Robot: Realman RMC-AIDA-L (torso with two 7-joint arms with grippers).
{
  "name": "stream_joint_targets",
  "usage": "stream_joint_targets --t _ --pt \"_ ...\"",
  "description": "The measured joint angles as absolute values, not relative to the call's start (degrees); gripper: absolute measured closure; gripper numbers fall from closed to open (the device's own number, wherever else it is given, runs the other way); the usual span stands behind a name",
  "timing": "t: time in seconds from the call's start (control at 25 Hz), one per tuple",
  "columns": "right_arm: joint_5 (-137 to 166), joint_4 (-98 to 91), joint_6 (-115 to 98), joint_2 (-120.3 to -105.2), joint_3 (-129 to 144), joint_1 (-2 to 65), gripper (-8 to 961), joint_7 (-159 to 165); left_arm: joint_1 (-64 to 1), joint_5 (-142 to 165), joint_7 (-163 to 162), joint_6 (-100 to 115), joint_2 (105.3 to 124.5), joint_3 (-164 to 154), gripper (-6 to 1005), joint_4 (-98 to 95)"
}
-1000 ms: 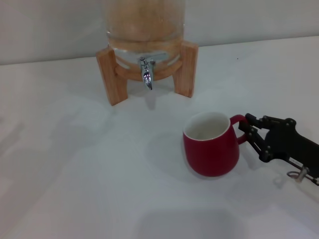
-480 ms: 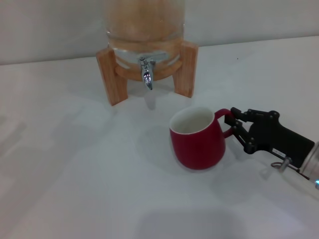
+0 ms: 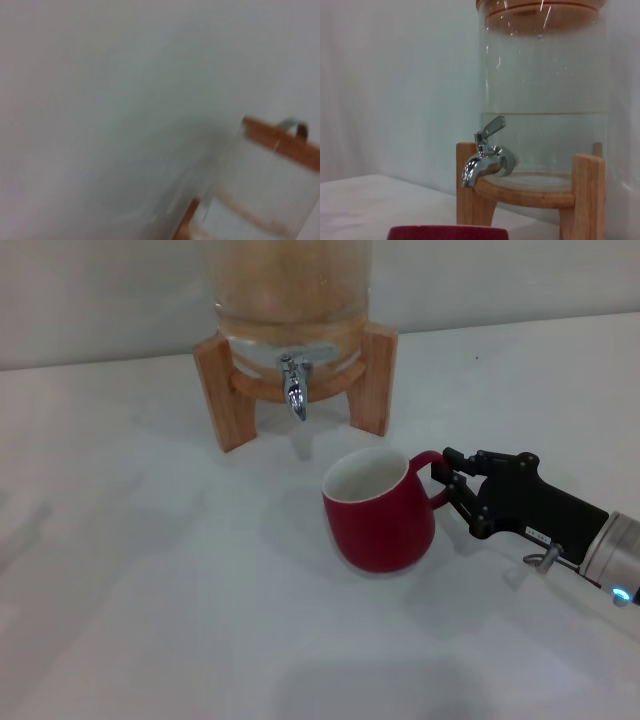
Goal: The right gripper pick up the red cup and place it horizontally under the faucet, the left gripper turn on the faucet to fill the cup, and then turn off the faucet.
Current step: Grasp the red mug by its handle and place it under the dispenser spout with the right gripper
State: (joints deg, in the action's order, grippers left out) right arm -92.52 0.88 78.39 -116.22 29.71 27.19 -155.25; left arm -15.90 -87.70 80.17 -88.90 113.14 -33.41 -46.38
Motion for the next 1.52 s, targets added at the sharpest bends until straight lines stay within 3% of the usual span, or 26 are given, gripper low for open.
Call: stream_joint_targets --t 0.4,1.52 --pt "-93.1 0.7 78.3 -116.19 29.7 27.5 808 -154.8 -14.7 -77.6 81.4 -82.3 114.4 -33.3 196 -49.5" --pt "-94.8 5.4 67.7 -116.19 28.1 34.7 809 -157.3 -13.6 -77.8 81.4 -80.6 114.9 -33.3 197 -50.8"
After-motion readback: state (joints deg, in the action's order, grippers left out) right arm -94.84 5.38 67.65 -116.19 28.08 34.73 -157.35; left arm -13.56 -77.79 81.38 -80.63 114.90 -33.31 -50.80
